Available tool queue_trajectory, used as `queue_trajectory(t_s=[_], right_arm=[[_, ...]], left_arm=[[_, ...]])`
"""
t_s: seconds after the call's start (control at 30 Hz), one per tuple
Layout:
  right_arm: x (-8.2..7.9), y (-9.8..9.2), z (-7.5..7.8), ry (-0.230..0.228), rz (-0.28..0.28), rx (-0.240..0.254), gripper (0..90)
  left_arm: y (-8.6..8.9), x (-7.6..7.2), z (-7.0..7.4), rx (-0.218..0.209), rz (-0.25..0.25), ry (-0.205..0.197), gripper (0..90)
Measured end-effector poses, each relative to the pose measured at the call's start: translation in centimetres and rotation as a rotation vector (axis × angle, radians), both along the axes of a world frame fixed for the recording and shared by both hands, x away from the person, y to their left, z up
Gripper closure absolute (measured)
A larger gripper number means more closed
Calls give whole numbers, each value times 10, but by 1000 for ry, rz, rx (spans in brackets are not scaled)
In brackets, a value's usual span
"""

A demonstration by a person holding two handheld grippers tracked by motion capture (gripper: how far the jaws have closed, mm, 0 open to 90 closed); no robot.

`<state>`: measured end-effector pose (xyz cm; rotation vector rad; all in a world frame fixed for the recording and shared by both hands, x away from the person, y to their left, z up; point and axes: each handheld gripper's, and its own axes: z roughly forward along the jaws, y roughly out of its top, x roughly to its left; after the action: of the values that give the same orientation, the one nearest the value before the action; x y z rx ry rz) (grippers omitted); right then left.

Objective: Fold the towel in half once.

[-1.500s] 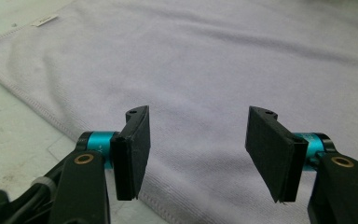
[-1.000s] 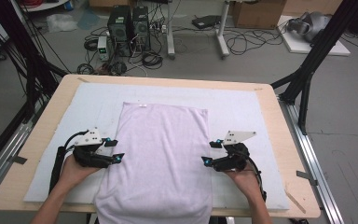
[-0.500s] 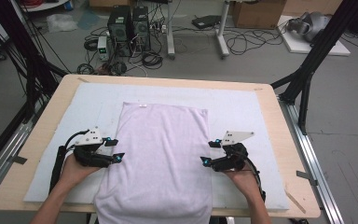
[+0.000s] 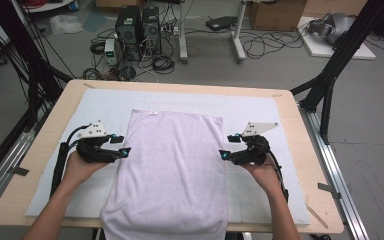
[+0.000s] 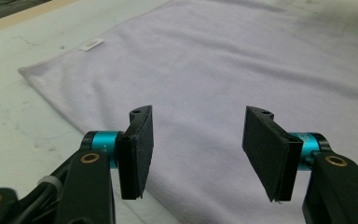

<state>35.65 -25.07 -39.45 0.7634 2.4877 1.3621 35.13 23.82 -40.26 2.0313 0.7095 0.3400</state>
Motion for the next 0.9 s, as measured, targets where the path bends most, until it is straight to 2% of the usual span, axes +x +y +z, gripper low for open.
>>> queue_trajectory(t_s=[0.07,0.17,0.3,0.33,0.37,0.4,0.43,0.47,0.5,0.57,0.67,0.73,0.83,0.9], right_arm=[[10,1,4,-3,3,-24,341],[26,3,10,-3,3,-32,381],[48,7,17,5,-2,-80,423],[53,6,20,3,-6,-76,439],[57,6,22,6,-14,-62,442],[63,6,23,5,-21,-49,443],[68,4,24,2,-36,-35,457],[71,2,23,-15,-53,-14,475],[74,-1,21,-16,-70,0,477],[83,-3,12,5,-92,-8,477],[90,1,-2,64,-97,-50,474],[93,6,-10,86,-96,-69,487],[97,12,-18,97,-99,-94,508],[99,15,-23,110,-113,-106,514]], left_arm=[[1,10,3,-4,11,4,446],[2,28,8,-5,23,6,466],[2,54,13,18,45,29,479],[3,60,15,19,48,33,481],[4,65,15,1,50,31,486],[5,70,14,-32,43,46,497],[6,75,14,-45,49,58,501],[6,79,13,-37,58,58,502],[5,82,11,-20,56,60,506],[4,87,7,-8,62,69,514],[0,92,-3,29,79,75,529],[-2,96,-11,52,84,96,543],[-4,101,-22,25,67,150,577],[-7,102,-28,47,68,154,585]])
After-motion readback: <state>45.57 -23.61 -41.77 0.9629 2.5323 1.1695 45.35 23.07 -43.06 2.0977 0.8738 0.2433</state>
